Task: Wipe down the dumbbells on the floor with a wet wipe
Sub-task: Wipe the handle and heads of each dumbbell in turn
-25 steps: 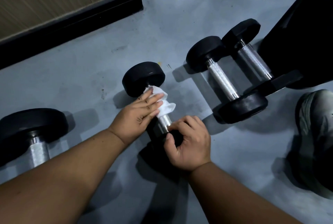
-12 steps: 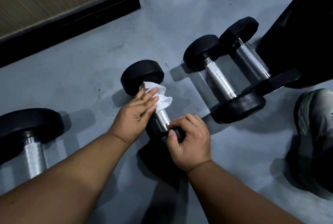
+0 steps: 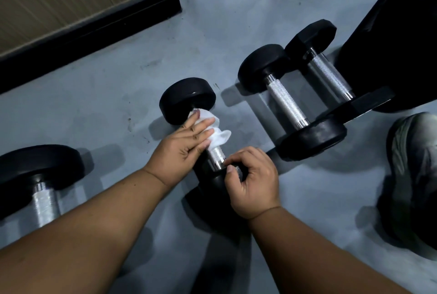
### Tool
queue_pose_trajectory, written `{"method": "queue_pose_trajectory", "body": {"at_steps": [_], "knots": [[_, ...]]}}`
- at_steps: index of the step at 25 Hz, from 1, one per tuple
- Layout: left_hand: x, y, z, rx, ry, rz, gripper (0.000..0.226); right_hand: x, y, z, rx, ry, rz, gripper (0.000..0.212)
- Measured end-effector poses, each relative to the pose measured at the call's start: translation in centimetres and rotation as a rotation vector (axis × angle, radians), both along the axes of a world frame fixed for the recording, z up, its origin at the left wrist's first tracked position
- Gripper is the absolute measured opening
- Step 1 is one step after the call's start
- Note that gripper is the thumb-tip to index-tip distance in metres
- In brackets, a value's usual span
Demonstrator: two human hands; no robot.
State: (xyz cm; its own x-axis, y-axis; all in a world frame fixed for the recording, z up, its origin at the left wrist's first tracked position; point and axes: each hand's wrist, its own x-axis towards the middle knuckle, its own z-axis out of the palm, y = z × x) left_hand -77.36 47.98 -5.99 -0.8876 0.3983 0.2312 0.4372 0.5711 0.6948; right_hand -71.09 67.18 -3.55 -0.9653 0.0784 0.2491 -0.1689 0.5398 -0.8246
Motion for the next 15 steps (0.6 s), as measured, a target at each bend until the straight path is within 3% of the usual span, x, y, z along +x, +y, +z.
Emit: {"method": "queue_pose_trajectory", "body": {"at_steps": [3, 9, 11, 15], "knots": [[0.0, 0.6, 0.1, 0.022, -0.04, 0.092, 0.036, 0.0, 0.1, 0.1, -0.008, -0.012, -0.005, 0.019], [2.0, 1.0, 0.3, 0.027, 0.004, -0.114, 0.036, -0.1, 0.0, 0.1, -0.022, 0.008, -0.02, 0.02], [0.6, 0.3, 0.1, 0.032, -0.03, -0.077, 0.037, -0.1, 0.0, 0.3, -0.03, -0.01, -0.013, 0.02], [-0.2, 1.1, -0.5, 0.04, -0.078, 0.041, 0.036, -0.8, 1.1, 0.5, -0.148, -0.206, 0.014, 0.024]]}}
